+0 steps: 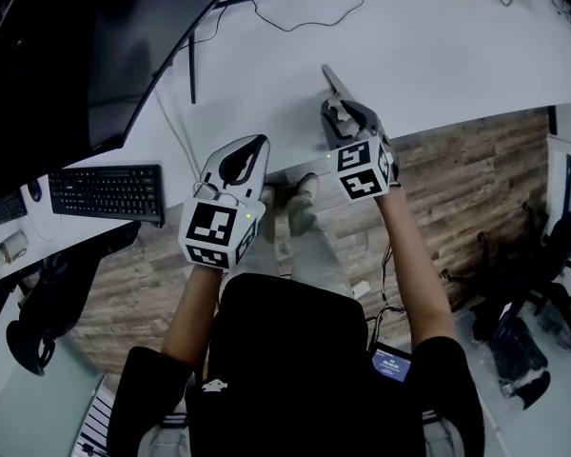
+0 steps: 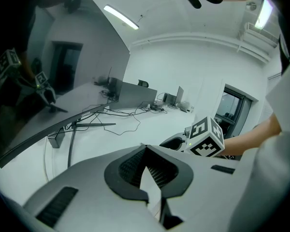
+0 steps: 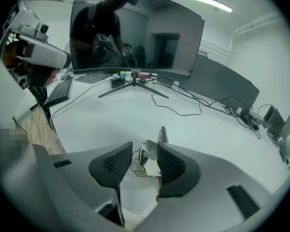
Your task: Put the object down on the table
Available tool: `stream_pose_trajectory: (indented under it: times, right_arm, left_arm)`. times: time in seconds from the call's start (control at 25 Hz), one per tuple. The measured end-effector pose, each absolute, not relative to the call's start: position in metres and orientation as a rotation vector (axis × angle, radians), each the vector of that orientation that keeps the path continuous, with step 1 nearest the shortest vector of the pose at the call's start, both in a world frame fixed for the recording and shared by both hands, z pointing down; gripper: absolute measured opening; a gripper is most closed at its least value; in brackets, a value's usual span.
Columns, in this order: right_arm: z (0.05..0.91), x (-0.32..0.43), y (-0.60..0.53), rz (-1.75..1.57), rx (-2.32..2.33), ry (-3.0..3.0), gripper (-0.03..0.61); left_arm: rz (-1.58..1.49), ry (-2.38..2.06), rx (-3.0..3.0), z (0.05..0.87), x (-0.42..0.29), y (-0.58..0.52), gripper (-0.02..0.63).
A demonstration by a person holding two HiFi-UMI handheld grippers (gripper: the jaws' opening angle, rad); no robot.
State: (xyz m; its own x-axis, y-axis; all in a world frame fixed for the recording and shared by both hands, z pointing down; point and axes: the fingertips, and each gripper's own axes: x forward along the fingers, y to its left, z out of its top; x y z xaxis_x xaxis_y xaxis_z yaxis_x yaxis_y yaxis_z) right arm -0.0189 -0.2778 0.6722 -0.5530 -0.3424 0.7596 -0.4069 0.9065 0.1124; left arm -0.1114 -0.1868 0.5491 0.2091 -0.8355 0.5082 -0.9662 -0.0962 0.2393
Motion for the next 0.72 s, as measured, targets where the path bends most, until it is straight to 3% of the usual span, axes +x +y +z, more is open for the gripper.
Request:
stream_pose_trajectory:
  times: [0.32,0.72]
  right_arm:
    - [0.635,-0.012,-0.280,0.146,0.601,-2.249,0.148]
    - [0.572,0.018,-0.294,0.164,0.783,-2.301,0.055]
  left_arm:
    - [0.318,-1.666,2.035,0.526,-0.103,-0.199,0.014]
    - [0.325,-1.672,2.142,0.485,-0.095,-0.214,0.014]
